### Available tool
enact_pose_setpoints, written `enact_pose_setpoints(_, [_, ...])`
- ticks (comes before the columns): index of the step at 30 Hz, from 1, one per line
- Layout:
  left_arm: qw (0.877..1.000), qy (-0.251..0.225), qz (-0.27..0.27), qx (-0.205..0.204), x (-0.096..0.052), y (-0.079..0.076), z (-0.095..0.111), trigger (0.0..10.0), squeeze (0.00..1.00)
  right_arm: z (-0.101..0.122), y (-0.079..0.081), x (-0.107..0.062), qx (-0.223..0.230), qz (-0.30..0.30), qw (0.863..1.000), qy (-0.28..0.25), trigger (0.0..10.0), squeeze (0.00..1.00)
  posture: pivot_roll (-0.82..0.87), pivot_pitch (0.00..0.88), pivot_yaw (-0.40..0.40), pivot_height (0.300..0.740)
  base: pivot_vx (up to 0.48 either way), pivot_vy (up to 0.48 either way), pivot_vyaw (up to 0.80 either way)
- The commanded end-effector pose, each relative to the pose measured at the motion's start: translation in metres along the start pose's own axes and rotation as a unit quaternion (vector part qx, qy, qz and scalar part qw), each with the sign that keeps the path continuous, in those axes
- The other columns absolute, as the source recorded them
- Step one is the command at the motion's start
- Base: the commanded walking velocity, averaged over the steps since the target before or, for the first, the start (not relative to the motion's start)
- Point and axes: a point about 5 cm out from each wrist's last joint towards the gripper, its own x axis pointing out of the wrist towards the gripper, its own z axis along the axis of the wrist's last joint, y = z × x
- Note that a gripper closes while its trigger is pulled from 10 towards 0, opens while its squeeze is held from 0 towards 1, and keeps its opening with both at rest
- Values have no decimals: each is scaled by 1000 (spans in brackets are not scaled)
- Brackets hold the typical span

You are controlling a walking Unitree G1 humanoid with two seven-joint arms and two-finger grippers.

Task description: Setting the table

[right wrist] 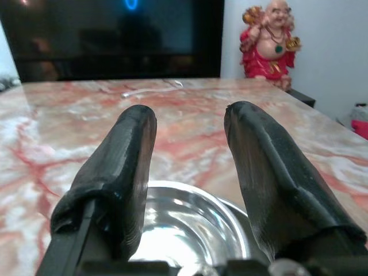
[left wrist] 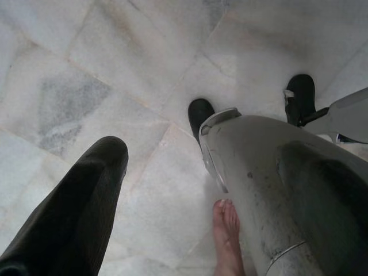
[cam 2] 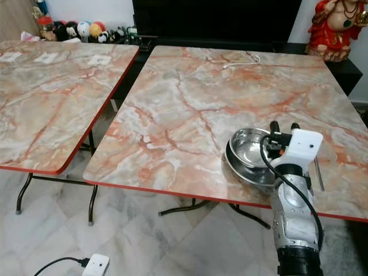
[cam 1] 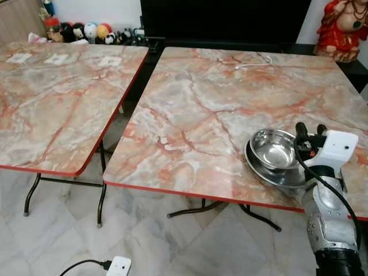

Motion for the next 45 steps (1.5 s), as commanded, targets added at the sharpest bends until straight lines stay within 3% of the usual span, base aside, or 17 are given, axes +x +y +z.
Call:
enact_pose_setpoints(1, [1000, 7, 4, -12, -1, -1, -6, 10000, 0, 10, 8, 4, 3, 12, 1000, -22, 10000, 0, 24, 61, -29, 740, 0, 469, 0])
enact_pose_setpoints(19, [1000, 11, 3, -9, -1, -1, -6, 10000, 0, 7, 25, 3, 27, 27, 999, -30, 10000, 0, 37, 50, -27, 740, 0, 479, 0])
enact_pose_setpoints(45, [1000, 15, -2, -4, -1, -3, -8, 10000, 0, 9, 32, 5, 34, 41, 998, -35, 10000, 0, 37, 36, -37, 740, 0, 480, 0])
